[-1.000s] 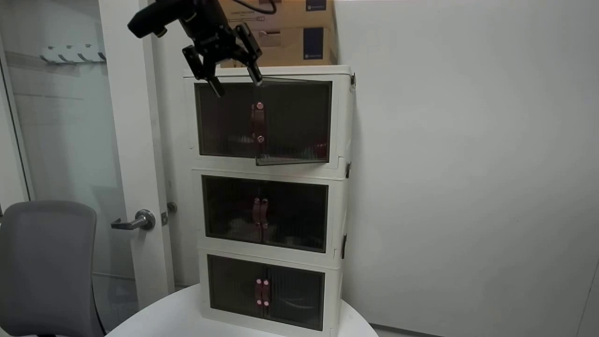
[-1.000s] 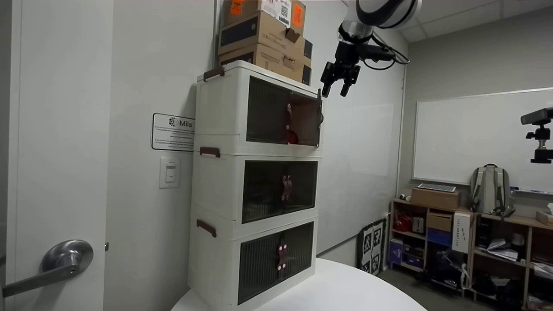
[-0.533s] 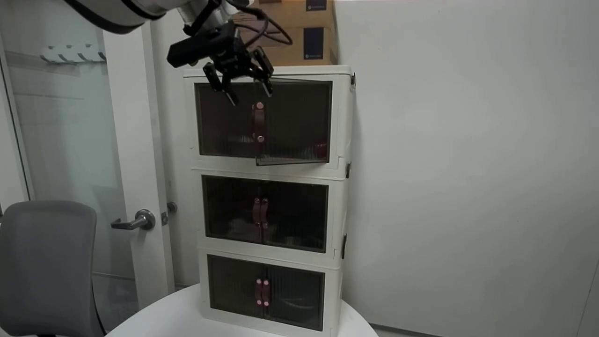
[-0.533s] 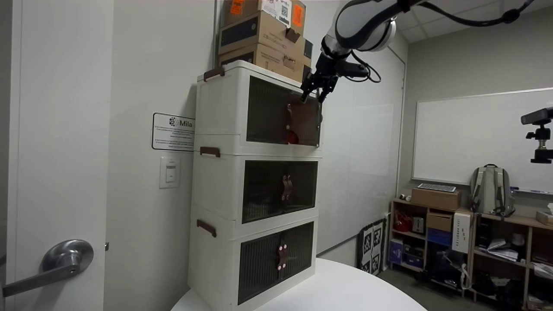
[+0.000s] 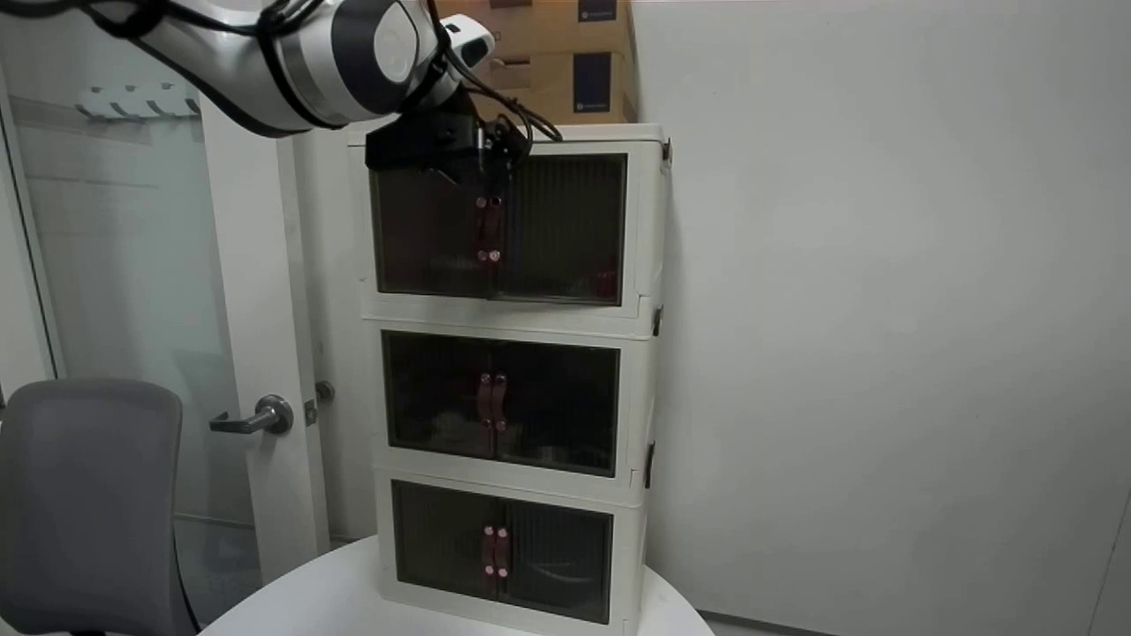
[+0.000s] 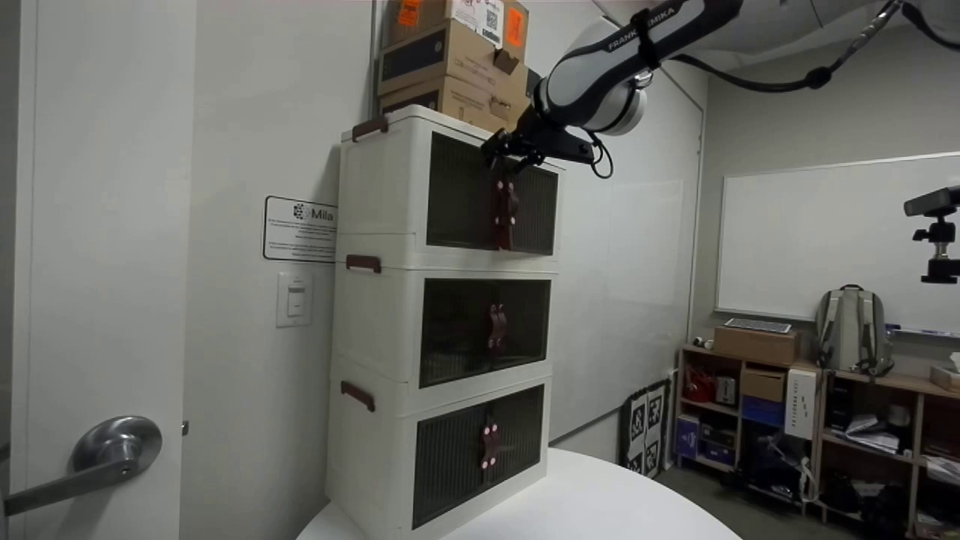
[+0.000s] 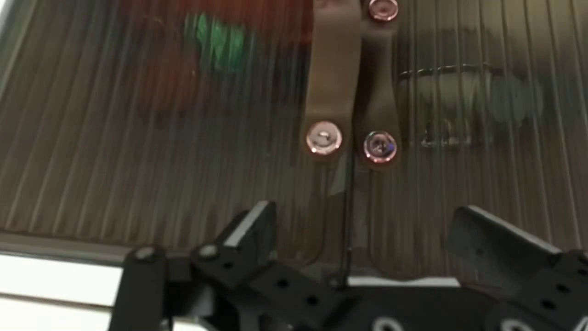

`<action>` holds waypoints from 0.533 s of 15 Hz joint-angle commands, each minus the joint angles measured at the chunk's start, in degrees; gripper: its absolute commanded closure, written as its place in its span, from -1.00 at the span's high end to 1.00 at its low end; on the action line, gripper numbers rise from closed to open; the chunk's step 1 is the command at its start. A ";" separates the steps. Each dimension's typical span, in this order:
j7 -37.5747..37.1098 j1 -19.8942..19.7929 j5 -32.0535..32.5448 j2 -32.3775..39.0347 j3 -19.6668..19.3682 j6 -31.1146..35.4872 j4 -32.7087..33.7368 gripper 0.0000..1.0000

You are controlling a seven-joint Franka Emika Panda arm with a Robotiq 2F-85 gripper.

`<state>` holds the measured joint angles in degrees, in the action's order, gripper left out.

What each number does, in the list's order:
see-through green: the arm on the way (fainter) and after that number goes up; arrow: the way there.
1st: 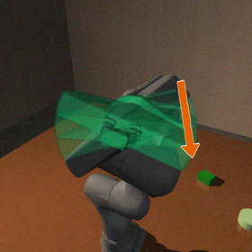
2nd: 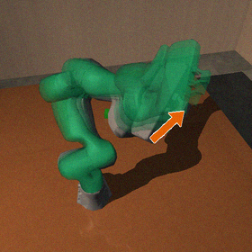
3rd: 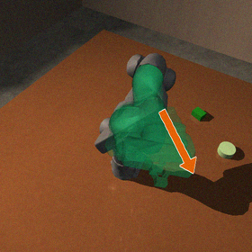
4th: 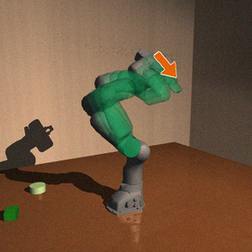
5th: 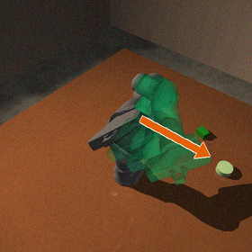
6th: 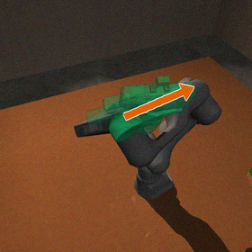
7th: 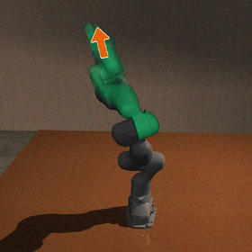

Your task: Close the doors of the top cabinet

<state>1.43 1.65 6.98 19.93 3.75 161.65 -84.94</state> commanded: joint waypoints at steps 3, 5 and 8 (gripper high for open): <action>4.74 -2.70 -4.03 3.44 4.03 7.46 3.03 1.00; 5.23 -3.72 -4.24 2.54 5.06 4.75 1.45 1.00; 3.80 -2.82 -4.25 0.98 2.87 1.04 -1.16 1.00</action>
<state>3.93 -1.86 4.82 20.93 7.43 164.84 -85.51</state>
